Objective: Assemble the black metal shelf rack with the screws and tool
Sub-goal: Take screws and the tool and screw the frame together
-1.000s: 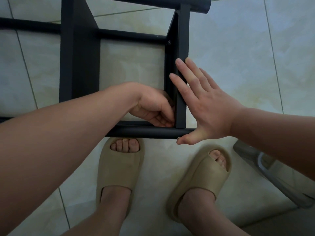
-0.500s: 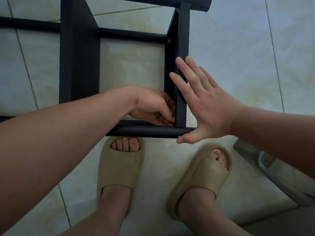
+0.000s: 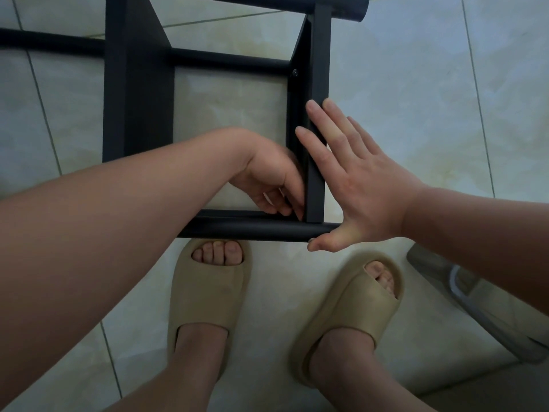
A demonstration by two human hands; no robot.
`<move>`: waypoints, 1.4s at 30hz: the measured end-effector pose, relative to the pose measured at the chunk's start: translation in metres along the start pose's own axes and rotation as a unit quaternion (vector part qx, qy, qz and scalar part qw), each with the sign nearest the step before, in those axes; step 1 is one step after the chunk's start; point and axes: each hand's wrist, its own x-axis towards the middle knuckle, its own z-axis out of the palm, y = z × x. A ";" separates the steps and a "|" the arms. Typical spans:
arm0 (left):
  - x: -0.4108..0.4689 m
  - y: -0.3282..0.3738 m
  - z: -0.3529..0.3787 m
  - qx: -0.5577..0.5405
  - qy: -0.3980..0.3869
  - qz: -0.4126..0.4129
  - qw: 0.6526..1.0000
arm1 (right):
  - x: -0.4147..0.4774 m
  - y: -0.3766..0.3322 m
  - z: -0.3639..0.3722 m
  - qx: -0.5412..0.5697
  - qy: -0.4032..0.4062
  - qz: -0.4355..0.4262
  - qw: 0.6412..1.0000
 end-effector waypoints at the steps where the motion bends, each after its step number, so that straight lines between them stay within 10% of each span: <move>1: 0.001 0.003 -0.001 0.019 -0.004 -0.010 1.000 | 0.000 0.000 0.000 0.001 0.000 0.000 1.000; 42: 0.003 0.000 -0.002 0.019 -0.012 -0.023 0.999 | 0.000 -0.001 -0.004 -0.002 -0.019 0.004 1.000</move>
